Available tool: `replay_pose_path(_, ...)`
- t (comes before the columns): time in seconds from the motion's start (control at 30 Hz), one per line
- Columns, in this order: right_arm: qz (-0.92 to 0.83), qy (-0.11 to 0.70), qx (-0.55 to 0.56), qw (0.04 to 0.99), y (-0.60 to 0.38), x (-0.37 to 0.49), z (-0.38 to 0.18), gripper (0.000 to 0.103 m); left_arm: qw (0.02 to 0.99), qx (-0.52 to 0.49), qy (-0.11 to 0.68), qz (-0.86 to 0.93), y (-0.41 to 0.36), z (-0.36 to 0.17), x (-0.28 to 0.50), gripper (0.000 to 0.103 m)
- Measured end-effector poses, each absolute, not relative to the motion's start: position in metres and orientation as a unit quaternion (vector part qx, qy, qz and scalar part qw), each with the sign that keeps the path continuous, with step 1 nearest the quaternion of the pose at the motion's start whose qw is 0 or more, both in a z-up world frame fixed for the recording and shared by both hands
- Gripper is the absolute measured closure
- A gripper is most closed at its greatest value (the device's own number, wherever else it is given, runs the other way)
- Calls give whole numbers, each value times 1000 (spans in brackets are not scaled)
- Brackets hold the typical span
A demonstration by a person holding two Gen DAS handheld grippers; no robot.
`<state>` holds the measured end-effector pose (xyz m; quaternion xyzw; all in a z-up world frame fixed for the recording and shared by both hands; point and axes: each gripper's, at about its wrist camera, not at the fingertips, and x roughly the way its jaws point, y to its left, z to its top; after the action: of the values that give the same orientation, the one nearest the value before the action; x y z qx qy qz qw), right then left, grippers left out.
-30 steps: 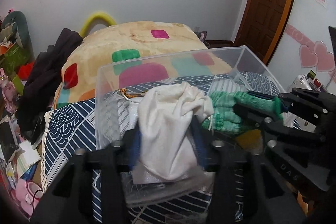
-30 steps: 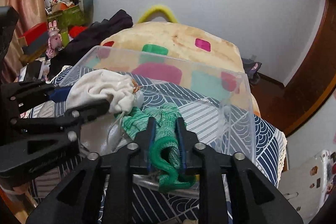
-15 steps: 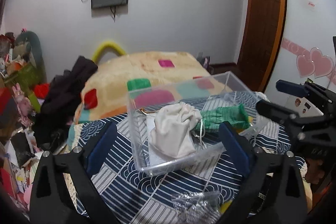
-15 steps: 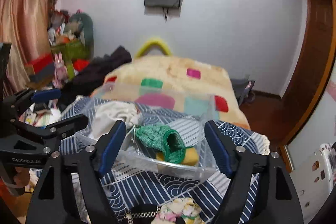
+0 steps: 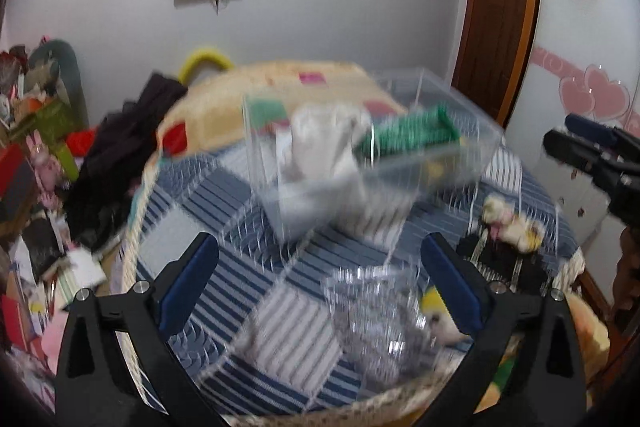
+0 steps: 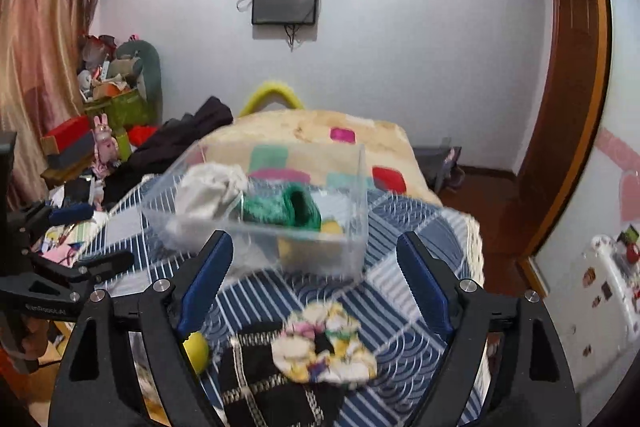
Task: Organize soft objects
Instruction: 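Grasp the silver mesh pouch with the left tool while the right tool grasps the floral cloth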
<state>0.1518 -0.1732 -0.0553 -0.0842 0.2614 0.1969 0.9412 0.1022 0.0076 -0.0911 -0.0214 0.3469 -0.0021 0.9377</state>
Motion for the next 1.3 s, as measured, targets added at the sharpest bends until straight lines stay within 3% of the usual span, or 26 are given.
replay_pose_path(0.23, 182, 312, -84, 929, -183, 144, -91, 21, 916, -25, 400, -11, 2, -129, 96, 0)
replay_pose_path(0.7, 156, 358, -71, 918, -201, 153, -125, 21, 900, -49, 432, -34, -12, -161, 98, 1)
replay_pose_path(0.77, 159, 362, -65, 916, -202, 153, -128, 22, 901, -57, 428, -31, -7, -162, 97, 7)
replay_pose_path(0.8, 162, 365, -61, 915, -204, 153, -129, 23, 901, -59, 428, -32, -5, -162, 97, 18)
replay_pose_path(0.87, 165, 367, -58, 914, -205, 153, -130, 35, 901, -66, 426, -41, -2, -162, 97, 27)
replay_pose_path(0.93, 174, 374, -54, 909, -207, 153, -131, 52, 903, -69, 422, -44, -1, -161, 97, 44)
replay_pose_path(1.03, 178, 373, -51, 909, -210, 151, -129, 65, 904, -70, 418, -49, 1, -159, 97, 58)
replay_pose_path(1.13, 178, 367, -49, 912, -212, 149, -126, 75, 907, -70, 411, -50, 4, -156, 95, 70)
replay_pose_path(1.3, 176, 348, -45, 920, -210, 146, -114, 84, 915, -64, 396, -44, 5, -147, 89, 77)
